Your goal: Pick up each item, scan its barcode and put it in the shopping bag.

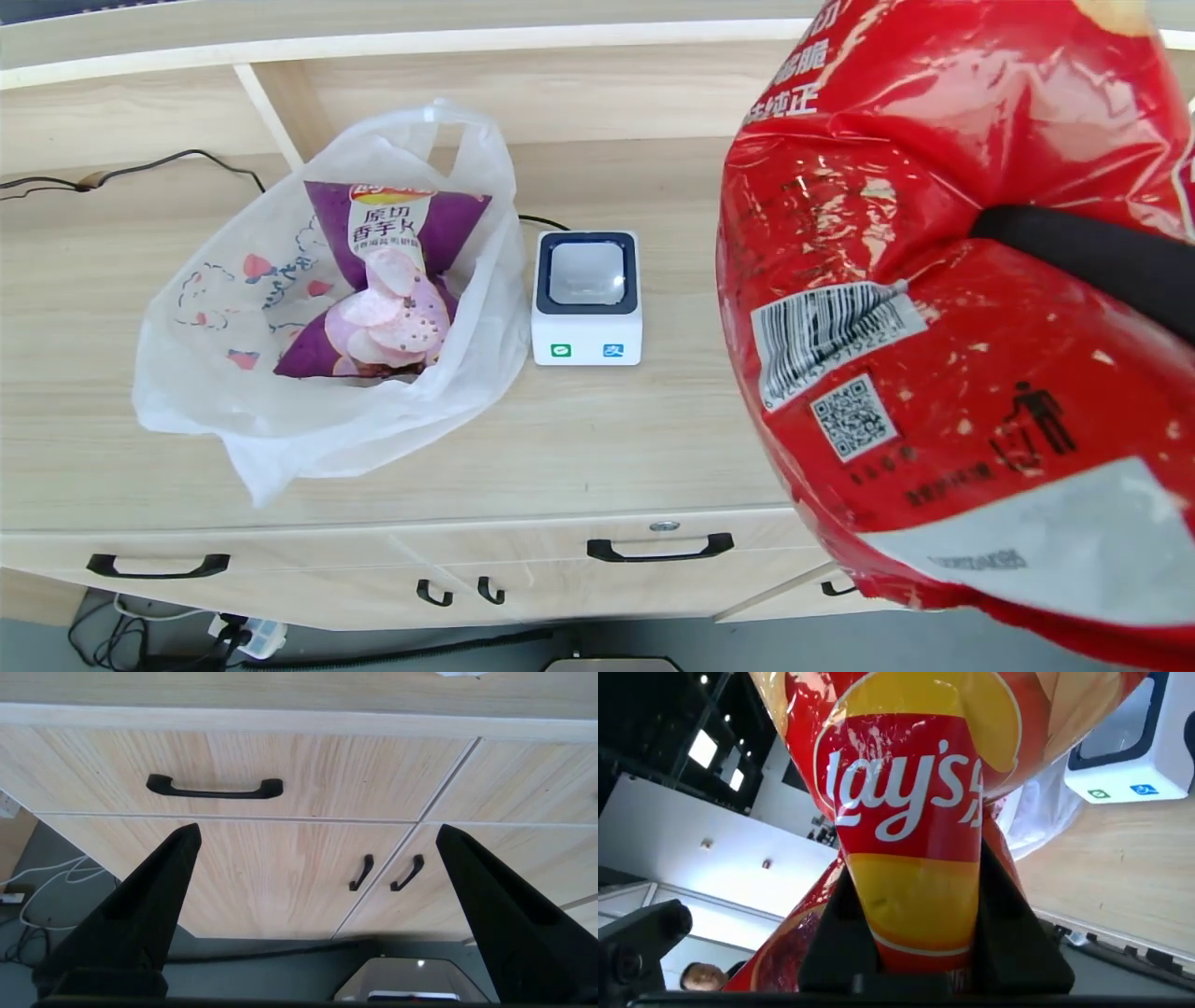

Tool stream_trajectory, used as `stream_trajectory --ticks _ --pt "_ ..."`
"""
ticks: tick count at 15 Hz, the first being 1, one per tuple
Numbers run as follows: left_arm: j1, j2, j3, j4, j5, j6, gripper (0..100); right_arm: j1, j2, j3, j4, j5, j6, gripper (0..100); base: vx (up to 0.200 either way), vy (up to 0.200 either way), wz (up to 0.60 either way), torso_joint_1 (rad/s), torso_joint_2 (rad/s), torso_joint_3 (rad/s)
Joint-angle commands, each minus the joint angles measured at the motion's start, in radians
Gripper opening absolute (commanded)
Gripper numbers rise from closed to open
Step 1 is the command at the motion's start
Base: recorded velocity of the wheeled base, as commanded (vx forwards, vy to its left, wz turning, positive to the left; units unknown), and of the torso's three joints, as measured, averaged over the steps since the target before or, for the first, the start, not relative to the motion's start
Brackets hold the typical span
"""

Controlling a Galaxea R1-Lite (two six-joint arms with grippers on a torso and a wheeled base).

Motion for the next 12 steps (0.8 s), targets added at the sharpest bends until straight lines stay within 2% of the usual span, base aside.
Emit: stream_trajectory --ticks 1,6,11,12 --pt "0.0 0.002 0.0 0.001 0.0 0.0 100 0.001 -0.034 0.027 -0.011 0.001 -0.001 0 0.0 0.0 0.0 0.0 0.0 0.0" --pt "0.0 0.002 0.0 0.004 0.0 0.002 100 0.05 -0.037 0.033 -0.024 0.035 -0.032 0 0.0 0.0 0.0 0.0 0.0 0.0" --pt "0.0 0.002 0.0 0.004 0.0 0.002 100 0.05 -0.032 0.05 -0.031 0.055 -0.045 0 0.0 0.0 0.0 0.0 0.0 0.0" --pt "0.0 0.002 0.0 0.004 0.0 0.002 100 0.027 -0.017 0.048 -0.018 0.052 -0.073 0 0.0 0.0 0.0 0.0 0.0 0.0"
